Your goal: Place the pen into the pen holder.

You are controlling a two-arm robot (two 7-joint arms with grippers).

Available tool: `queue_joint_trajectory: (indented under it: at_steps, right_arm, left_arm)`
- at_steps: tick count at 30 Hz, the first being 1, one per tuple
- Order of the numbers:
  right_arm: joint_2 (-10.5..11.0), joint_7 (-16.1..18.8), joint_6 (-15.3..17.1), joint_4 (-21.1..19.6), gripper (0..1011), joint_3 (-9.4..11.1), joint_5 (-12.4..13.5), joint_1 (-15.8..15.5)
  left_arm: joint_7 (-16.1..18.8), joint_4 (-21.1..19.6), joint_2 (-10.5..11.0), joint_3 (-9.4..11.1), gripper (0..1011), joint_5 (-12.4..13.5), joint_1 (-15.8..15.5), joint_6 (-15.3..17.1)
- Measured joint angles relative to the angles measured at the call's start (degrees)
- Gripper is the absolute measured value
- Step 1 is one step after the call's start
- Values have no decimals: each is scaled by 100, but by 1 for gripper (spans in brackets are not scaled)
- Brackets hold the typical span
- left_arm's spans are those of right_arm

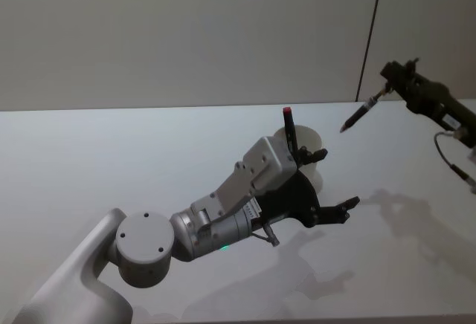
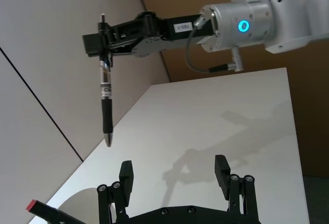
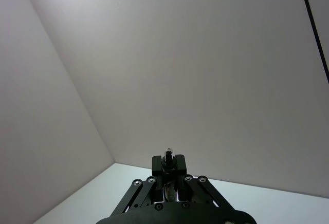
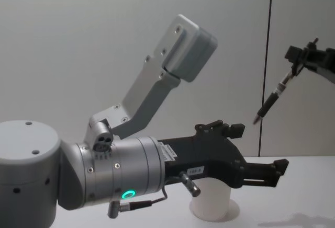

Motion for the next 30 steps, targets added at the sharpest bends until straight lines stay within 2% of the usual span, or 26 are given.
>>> queue_joint_trajectory:
  at_steps: [7,13,17,19,30]
  right_arm:
    - [-37,195,-92,389,132,-84,-316,366]
    - [-133,381,-199,922,132,-242,-674,775]
    - [-184,440,-241,1175,132,-324,-803,938]
    - [-245,498,-298,1443,132,-413,-934,1096]
    - [-455,574,-535,2243,131,-704,-1183,1514]
  left_arm:
    - [0,0,0,0,1004,0,0,0]
    - [0,0,0,0,1004,0,0,0]
    - [0,0,0,0,1004,0,0,0]
    - [0,0,0,0,1004,0,0,0]
    - [0,0,0,0,1004,0,0,0]
